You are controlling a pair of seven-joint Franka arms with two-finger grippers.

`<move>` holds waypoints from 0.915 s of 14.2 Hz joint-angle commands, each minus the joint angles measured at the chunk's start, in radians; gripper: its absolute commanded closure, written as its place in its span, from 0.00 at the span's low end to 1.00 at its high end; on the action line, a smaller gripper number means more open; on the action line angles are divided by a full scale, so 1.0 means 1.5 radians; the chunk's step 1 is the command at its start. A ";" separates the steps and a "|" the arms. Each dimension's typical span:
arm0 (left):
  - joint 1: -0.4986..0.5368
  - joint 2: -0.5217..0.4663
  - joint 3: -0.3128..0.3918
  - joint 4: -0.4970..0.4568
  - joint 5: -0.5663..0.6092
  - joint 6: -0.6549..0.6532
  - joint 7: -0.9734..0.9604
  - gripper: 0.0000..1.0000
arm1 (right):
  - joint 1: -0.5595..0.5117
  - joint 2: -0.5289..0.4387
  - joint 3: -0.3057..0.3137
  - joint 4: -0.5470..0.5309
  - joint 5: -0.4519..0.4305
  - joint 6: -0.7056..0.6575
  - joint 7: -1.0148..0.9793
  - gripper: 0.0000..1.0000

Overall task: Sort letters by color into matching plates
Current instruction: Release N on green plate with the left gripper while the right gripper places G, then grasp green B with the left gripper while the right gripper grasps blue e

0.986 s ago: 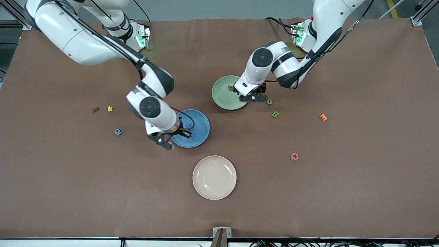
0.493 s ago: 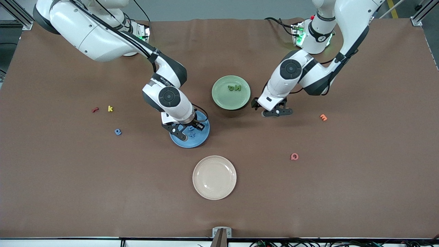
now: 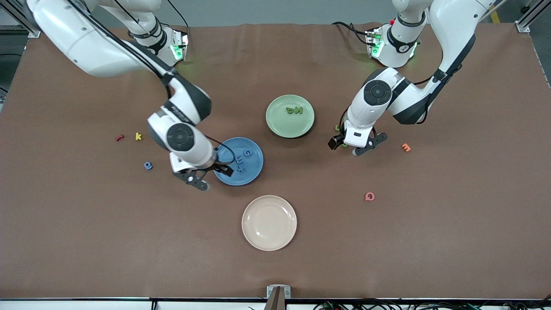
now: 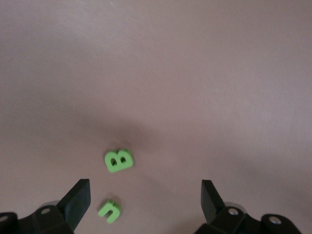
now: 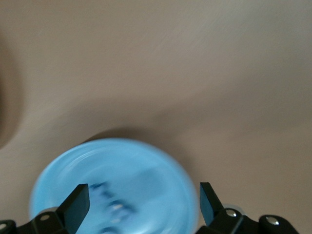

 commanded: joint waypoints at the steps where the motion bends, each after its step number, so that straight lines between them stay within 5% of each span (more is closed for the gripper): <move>1: 0.007 0.031 0.010 -0.006 0.058 0.019 -0.071 0.00 | -0.152 -0.080 0.075 -0.124 -0.009 0.010 -0.120 0.00; 4: -0.001 0.058 0.016 -0.005 0.072 0.018 -0.123 0.01 | -0.351 -0.102 0.194 -0.241 -0.048 0.061 -0.198 0.00; 6: -0.001 0.079 0.023 -0.005 0.094 0.019 -0.141 0.01 | -0.442 -0.102 0.236 -0.299 -0.110 0.096 -0.210 0.00; 13: -0.003 0.127 0.040 -0.001 0.151 0.019 -0.198 0.01 | -0.537 -0.087 0.212 -0.367 -0.249 0.182 -0.250 0.00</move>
